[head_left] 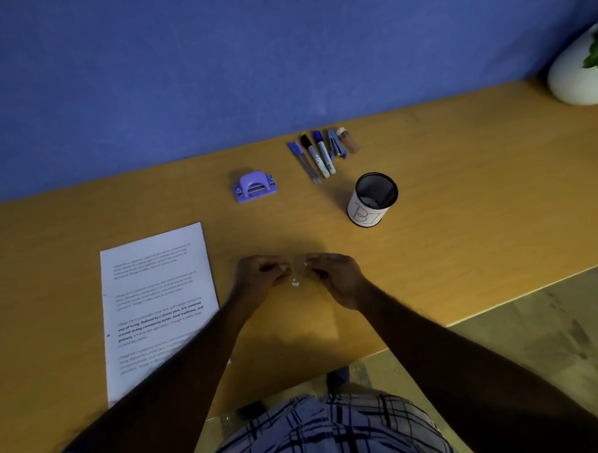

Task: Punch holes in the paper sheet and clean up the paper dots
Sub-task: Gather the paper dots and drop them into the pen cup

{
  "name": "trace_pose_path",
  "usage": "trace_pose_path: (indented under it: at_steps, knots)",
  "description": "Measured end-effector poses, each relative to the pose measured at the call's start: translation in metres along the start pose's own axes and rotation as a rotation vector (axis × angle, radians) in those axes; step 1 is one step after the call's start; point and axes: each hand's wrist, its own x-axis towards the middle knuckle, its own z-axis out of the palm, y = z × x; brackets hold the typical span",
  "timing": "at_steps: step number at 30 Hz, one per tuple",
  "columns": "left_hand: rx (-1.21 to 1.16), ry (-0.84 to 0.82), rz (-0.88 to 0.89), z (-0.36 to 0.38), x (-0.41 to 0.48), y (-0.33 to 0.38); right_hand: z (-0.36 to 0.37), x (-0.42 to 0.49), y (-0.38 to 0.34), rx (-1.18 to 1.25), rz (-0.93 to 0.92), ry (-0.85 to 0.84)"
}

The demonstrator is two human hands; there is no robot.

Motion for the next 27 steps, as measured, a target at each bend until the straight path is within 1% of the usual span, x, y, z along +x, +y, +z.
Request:
trace_pose_path:
  at_steps: [3, 8, 12, 14, 16, 18, 19, 20, 22, 23, 25, 27]
  knots:
    - [-0.104, -0.019, -0.007, 0.022, 0.0, 0.014, 0.0, -0.006, -0.013, 0.059, -0.019, -0.035]
    - [-0.139, -0.062, 0.077, 0.049, 0.013, 0.043, -0.012, -0.005, -0.041, 0.088, -0.127, -0.027]
    - [-0.09, -0.098, 0.17, 0.076, 0.026, 0.077, -0.029, 0.001, -0.075, 0.138, -0.222, -0.002]
    - [-0.091, -0.139, 0.182, 0.093, 0.036, 0.096, -0.04, 0.005, -0.097, 0.148, -0.28, 0.002]
    - [-0.065, -0.169, 0.193, 0.111, 0.049, 0.115, -0.051, 0.01, -0.121, 0.136, -0.34, 0.055]
    - [0.028, -0.196, 0.237, 0.127, 0.066, 0.131, -0.06, 0.016, -0.142, 0.07, -0.4, 0.136]
    - [0.102, -0.208, 0.262, 0.133, 0.074, 0.137, -0.066, 0.021, -0.15, -0.006, -0.421, 0.193]
    - [0.184, -0.223, 0.285, 0.137, 0.082, 0.142, -0.071, 0.026, -0.158, -0.133, -0.444, 0.257]
    - [0.356, -0.267, 0.337, 0.144, 0.096, 0.148, -0.083, 0.036, -0.168, -0.513, -0.517, 0.372]
    - [0.456, -0.277, 0.383, 0.146, 0.101, 0.15, -0.087, 0.04, -0.172, -0.714, -0.558, 0.401]
    - [0.635, -0.266, 0.46, 0.151, 0.106, 0.155, -0.087, 0.043, -0.179, -1.022, -0.606, 0.388]
    - [0.75, -0.239, 0.501, 0.154, 0.11, 0.157, -0.083, 0.044, -0.184, -1.19, -0.638, 0.33]
